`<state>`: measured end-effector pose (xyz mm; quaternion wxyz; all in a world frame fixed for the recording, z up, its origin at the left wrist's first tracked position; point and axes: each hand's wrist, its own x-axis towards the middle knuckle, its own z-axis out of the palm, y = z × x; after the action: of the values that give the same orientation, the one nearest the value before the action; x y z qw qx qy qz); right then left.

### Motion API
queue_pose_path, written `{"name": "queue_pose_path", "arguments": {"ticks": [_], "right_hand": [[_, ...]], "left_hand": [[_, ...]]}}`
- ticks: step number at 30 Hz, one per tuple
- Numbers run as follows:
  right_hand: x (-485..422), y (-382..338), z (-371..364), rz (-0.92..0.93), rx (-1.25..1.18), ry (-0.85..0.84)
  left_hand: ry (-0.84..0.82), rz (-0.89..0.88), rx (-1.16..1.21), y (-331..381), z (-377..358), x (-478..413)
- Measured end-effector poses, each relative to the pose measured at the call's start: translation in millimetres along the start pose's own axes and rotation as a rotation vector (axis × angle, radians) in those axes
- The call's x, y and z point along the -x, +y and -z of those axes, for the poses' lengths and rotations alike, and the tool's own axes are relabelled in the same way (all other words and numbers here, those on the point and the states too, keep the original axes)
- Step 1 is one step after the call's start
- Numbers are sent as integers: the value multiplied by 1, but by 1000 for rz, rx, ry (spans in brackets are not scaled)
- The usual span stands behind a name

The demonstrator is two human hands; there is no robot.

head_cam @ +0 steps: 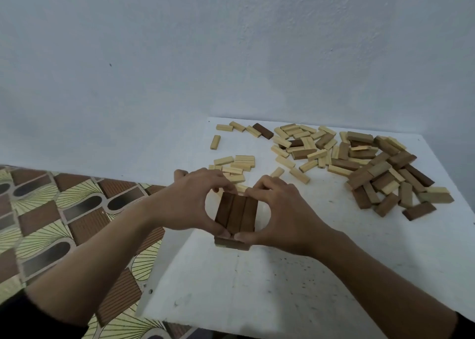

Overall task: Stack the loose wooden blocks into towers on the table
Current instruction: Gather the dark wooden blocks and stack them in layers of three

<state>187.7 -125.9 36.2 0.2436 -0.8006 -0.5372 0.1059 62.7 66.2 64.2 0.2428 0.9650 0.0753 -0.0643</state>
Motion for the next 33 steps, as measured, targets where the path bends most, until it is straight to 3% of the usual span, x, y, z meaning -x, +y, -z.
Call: {"name": "queue_pose_path", "arguments": {"ticks": [9, 33], "right_hand": [[0, 2, 2, -50, 49, -67], [10, 1, -10, -40, -22, 36]], "left_hand": [[24, 13, 47, -3, -9, -1], [19, -10, 61, -4, -17, 4]]}}
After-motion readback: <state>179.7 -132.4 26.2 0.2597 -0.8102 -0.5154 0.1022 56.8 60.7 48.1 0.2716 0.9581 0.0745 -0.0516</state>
